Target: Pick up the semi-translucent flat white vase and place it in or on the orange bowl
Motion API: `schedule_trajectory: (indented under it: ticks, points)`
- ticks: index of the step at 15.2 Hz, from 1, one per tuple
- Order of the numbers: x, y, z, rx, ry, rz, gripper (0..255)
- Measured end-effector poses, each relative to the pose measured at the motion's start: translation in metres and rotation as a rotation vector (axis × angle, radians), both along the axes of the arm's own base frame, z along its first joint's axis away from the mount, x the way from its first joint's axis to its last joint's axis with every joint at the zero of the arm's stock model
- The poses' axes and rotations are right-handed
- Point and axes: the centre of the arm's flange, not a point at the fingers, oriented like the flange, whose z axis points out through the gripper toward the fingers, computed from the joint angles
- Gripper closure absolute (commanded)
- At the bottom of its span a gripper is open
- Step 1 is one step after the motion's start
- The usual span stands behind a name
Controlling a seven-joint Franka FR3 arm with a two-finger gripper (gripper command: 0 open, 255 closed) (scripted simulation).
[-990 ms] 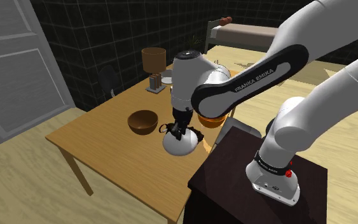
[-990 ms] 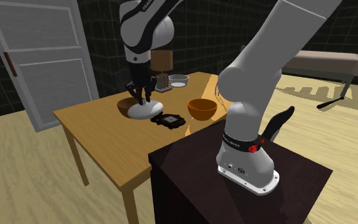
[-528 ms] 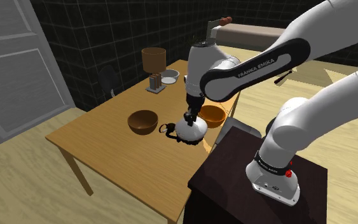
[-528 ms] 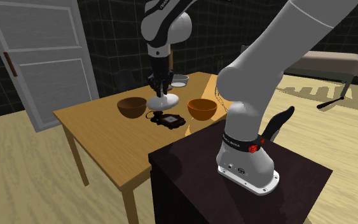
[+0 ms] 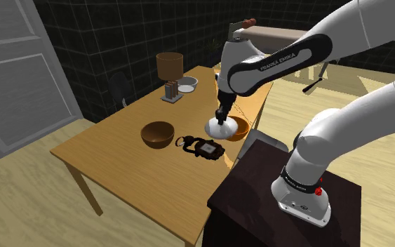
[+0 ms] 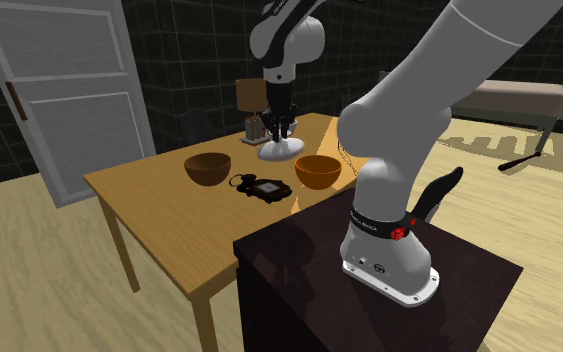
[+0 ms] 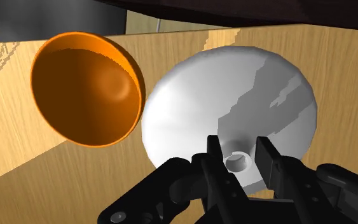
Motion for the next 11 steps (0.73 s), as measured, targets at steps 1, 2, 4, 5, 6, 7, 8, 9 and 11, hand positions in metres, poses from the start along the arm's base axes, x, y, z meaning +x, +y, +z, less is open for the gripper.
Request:
schedule_trajectory:
  ticks: [1, 2, 4, 5, 6, 7, 8, 9, 11]
  points:
    - [0.002, -0.012, 0.003, 0.0, 0.0, 0.0, 255]
    - [0.003, -0.027, 0.005, 0.0, 0.0, -0.001, 255]
    - [0.004, -0.052, 0.009, 0.0, 0.0, 0.0, 255]
    - [0.005, -0.068, 0.008, 0.001, 0.0, -0.001, 255]
    - [0.006, -0.08, 0.009, 0.001, 0.0, 0.0, 255]
    - [0.009, -0.092, 0.009, 0.001, 0.0, 0.0, 255]
    - [0.011, -0.103, 0.012, 0.001, 0.0, 0.001, 255]
    - [0.009, -0.115, 0.011, 0.001, -0.001, 0.0, 255]
    - [0.011, -0.144, 0.014, 0.001, -0.001, 0.001, 255]
